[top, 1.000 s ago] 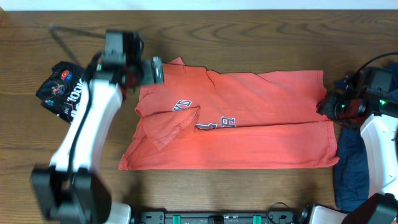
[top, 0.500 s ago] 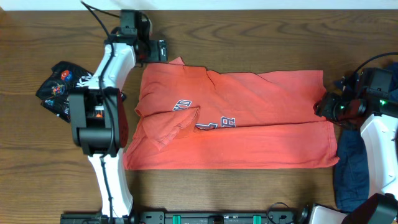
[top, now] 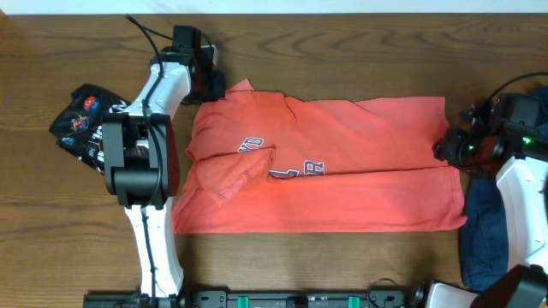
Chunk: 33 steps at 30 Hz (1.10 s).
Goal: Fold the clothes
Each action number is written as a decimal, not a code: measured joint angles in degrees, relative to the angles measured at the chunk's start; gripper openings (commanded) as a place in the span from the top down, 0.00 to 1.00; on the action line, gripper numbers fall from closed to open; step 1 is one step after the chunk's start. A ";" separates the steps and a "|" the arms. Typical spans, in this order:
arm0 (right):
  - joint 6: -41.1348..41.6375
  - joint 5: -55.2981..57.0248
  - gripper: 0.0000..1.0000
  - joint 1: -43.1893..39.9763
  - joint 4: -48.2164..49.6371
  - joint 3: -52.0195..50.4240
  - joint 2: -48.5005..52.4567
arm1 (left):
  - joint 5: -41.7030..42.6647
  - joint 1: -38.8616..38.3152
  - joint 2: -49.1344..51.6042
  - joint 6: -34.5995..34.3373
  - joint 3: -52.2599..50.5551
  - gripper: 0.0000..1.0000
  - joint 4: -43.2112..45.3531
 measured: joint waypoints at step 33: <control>-1.22 9.94 0.42 4.46 14.19 33.66 46.10 | 6.21 -0.04 -11.63 -4.52 0.72 0.94 -19.34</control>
